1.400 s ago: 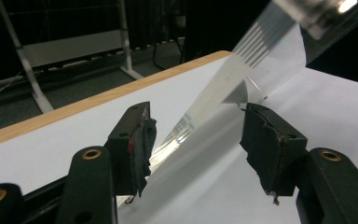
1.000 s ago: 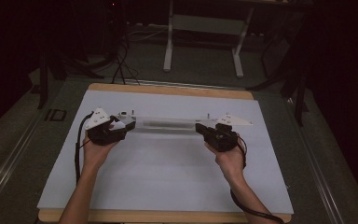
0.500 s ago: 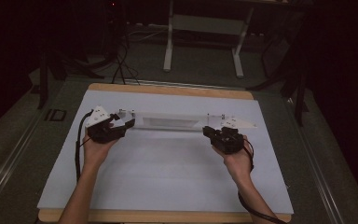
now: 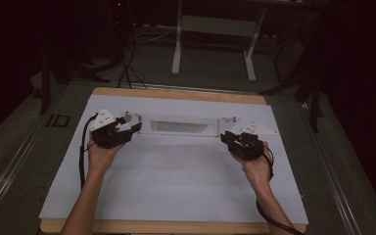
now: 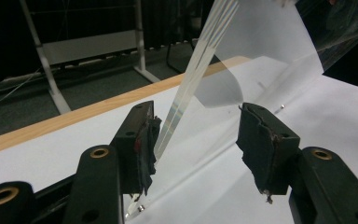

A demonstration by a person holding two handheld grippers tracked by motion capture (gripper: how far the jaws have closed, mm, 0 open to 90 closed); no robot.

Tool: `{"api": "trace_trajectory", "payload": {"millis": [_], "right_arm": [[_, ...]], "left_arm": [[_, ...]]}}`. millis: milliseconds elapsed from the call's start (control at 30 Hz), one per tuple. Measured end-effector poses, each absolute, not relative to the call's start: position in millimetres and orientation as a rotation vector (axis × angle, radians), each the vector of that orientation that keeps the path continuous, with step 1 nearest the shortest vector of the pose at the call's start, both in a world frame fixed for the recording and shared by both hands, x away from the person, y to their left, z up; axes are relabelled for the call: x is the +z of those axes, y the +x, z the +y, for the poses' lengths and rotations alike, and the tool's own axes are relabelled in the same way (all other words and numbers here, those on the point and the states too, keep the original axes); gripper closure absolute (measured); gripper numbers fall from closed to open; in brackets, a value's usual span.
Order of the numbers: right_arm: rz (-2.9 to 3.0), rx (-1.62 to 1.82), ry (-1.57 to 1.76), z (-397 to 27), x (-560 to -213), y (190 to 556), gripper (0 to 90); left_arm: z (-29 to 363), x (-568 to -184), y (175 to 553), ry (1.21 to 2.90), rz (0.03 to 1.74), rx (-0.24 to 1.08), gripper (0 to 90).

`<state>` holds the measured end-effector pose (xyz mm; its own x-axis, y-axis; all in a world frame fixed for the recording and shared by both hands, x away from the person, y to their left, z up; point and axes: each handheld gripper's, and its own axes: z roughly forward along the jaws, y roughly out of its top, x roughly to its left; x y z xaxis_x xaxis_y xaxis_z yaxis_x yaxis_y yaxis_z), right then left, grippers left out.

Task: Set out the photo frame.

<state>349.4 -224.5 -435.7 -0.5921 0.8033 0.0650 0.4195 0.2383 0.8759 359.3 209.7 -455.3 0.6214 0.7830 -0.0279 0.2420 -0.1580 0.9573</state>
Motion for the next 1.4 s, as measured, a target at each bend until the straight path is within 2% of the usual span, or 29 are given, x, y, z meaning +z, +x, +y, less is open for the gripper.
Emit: {"api": "trace_trajectory", "payload": {"millis": [400, 500, 733, 1267, 1367, 1400], "right_arm": [[2.11, 1.211, 1.087, -232, -434, 359, 64.2], [2.098, 1.186, 1.111, -235, -434, 365, 57.4], [2.081, 1.202, 1.076, -232, -436, 375, 48.7], [2.09, 1.245, 0.965, -218, -438, 387, 44.9], [2.083, 1.237, 0.972, -217, -439, 387, 44.9], [2.084, 1.237, 0.975, -217, -439, 387, 44.9]], "left_arm": [[210, -454, 363, 1.702, 0.855, 0.591, 47.1], [209, -454, 363, 1.7, 0.857, 0.59, 47.1], [209, -454, 364, 1.698, 0.859, 0.588, 47.1], [211, -455, 368, 1.691, 0.852, 0.567, 46.4], [209, -455, 370, 1.712, 0.839, 0.555, 41.5], [205, -454, 372, 1.717, 0.825, 0.557, 36.6]]}}
